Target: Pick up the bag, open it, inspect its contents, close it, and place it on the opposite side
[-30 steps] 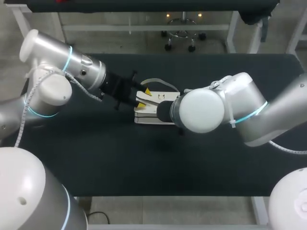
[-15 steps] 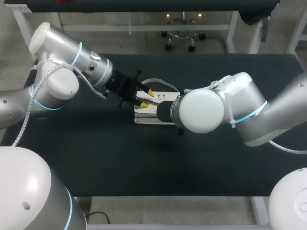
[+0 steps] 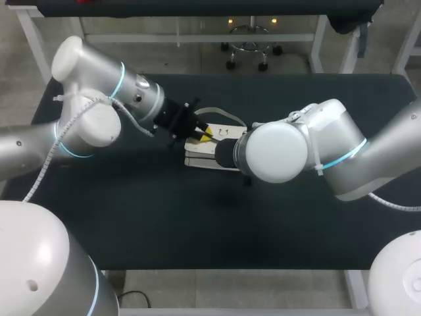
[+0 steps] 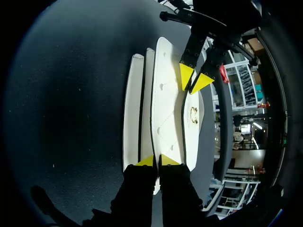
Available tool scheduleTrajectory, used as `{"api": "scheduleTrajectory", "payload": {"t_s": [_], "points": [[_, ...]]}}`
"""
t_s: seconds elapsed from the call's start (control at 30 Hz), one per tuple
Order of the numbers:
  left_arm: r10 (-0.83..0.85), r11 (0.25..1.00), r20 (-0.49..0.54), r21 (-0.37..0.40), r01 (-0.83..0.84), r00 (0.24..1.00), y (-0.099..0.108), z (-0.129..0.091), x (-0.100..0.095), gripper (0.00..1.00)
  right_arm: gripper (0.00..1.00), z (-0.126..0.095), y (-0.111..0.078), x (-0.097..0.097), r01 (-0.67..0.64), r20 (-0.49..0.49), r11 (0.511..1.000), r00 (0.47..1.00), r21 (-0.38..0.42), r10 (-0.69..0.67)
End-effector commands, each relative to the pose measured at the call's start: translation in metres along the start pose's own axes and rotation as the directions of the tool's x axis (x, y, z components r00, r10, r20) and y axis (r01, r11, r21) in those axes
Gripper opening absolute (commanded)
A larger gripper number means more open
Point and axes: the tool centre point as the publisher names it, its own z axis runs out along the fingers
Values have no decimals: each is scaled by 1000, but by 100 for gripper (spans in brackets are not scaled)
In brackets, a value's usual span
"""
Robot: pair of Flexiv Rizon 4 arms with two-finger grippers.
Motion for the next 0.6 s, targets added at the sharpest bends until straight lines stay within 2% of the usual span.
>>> {"api": "scheduleTrajectory", "payload": {"t_s": [0.03,0.27,0.47,0.6], "points": [[-10,1000,3,-1,10,1000,1,6,-1,0,0,1,0,2,0,3,1000,1000,-7,0],[-78,997,7,-8,78,997,3,-2,-5,0,0,1,0,2,0,3,1000,1000,-7,0],[-236,970,-32,43,237,971,12,-18,-23,0,0,1,0,2,0,3,1000,1000,-7,0],[-324,944,-79,47,328,943,18,-25,-33,0,0,1,0,2,0,3,1000,1000,-7,0]]}}
